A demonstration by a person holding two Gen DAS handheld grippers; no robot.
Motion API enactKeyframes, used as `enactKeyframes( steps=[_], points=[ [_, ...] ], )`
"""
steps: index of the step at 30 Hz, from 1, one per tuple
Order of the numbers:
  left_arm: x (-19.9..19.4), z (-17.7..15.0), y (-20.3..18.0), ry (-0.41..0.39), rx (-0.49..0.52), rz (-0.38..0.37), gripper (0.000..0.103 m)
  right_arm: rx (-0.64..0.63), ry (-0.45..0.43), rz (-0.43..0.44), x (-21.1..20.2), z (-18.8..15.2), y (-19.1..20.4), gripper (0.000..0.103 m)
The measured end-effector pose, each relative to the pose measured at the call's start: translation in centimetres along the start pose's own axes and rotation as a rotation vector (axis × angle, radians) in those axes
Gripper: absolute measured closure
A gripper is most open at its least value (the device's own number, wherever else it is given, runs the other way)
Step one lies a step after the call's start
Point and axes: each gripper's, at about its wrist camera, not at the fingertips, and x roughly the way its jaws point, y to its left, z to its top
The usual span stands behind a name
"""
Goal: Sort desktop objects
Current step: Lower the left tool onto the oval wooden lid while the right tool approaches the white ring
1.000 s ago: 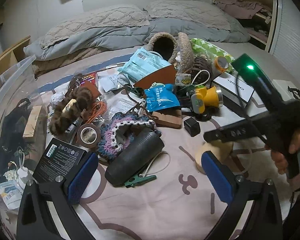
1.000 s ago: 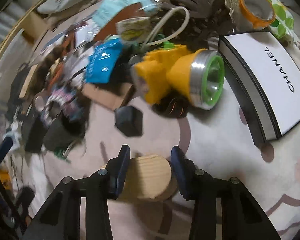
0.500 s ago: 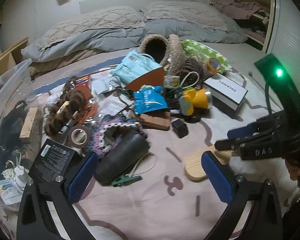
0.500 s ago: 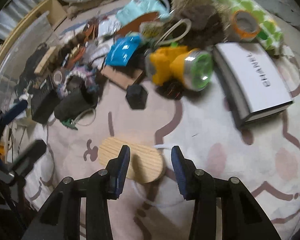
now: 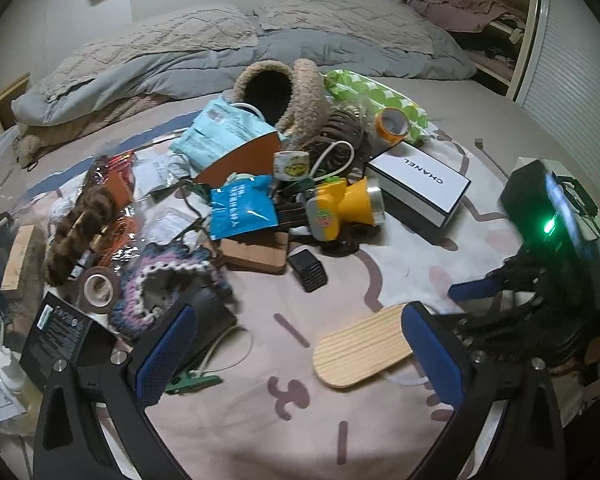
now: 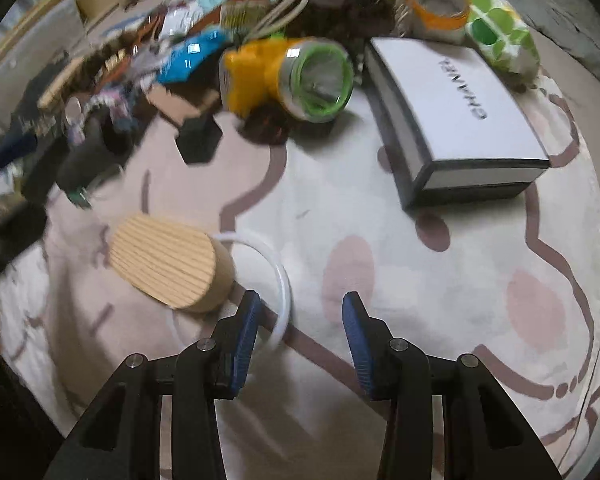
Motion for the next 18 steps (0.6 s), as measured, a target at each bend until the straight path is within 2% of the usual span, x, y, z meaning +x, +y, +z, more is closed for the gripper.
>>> enactKeyframes(
  steps=[7,11,18],
  points=[
    [0.9,-0.1,-0.9,0.024,0.016,-0.029,0.001,-0.096,-0.018,-0.054,-0.1,-0.4,0.2,0.060],
    [1.9,-0.4,-1.3,0.072,0.026,-0.075,0.001,-0.083,-0.012,-0.068,-0.5,-1.2,-1.0,0.060],
    [3.3,-0.3,-2.5,0.109,0.043,-0.098,0.001,-0.033,0.001,-0.114,-1.1,-2.6,-4.3,0.060]
  ],
)
